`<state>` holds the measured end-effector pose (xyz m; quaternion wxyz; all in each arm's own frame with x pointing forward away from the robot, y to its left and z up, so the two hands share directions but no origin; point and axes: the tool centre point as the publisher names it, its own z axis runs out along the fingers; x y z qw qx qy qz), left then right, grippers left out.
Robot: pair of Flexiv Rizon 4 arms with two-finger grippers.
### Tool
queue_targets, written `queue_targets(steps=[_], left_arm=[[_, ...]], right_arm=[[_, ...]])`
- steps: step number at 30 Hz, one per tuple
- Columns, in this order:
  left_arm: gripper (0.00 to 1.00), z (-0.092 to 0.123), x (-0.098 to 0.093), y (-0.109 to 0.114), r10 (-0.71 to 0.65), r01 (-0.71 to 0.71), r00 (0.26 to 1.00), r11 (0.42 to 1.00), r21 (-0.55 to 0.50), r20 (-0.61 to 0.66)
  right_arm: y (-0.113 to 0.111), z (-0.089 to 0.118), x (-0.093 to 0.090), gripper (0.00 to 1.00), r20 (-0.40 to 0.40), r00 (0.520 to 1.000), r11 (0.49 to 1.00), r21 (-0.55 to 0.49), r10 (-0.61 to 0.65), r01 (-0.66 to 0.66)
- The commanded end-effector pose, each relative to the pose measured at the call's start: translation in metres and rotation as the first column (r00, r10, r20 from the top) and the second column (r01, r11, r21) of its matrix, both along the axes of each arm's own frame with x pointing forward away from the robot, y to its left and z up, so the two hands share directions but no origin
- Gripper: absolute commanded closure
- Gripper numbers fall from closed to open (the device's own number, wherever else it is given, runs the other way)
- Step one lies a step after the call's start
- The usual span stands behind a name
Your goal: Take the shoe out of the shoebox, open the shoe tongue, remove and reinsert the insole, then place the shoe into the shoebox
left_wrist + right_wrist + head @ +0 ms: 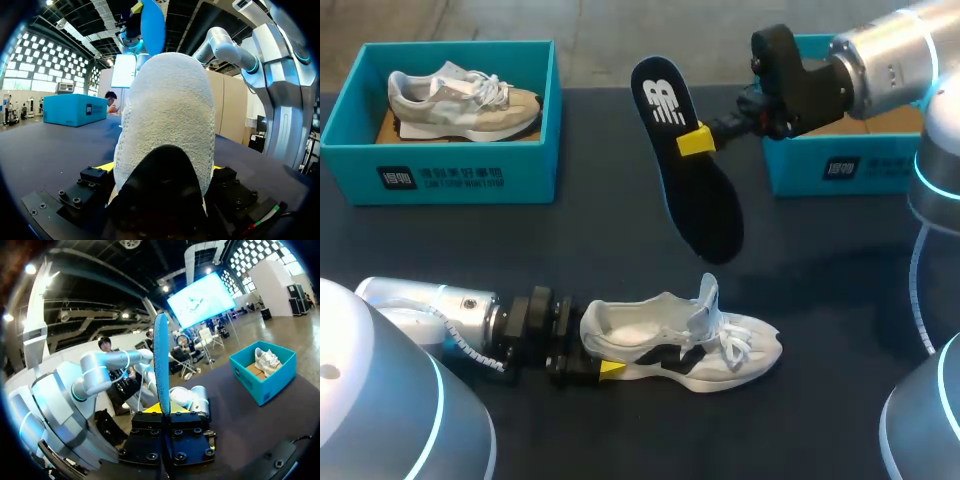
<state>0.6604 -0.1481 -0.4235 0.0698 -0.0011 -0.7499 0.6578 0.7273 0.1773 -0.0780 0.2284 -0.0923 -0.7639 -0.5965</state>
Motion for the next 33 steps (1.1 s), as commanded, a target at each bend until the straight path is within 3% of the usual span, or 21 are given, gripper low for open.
queue_targets(steps=[1,7,11,26,33], left_arm=[[1.0,-0.005,-0.001,0.0,0.002,-0.002,1.0,1.0,0.001,-0.001],[1.0,-0.005,-0.001,0.0,0.002,-0.002,1.0,1.0,0.001,-0.001],[1.0,-0.005,-0.001,0.0,0.002,-0.002,1.0,1.0,0.001,-0.001],[1.0,-0.005,-0.001,0.0,0.002,-0.002,1.0,1.0,0.001,-0.001],[1.0,-0.005,-0.001,0.0,0.002,-0.002,1.0,1.0,0.001,-0.001]], right_arm=[[-0.029,0.017,-0.023,1.0,0.013,0.995,0.994,0.038,-0.1,0.1],[-0.052,0.04,-0.046,1.0,0.034,0.986,0.983,0.096,-0.162,0.158],[-0.065,0.05,-0.057,1.0,-0.003,0.982,0.971,0.152,-0.187,0.185],[-0.065,0.05,-0.057,1.0,-0.003,0.982,0.971,0.152,-0.187,0.185],[-0.094,0.076,-0.083,1.0,0.021,0.963,0.945,0.201,-0.268,0.259]])
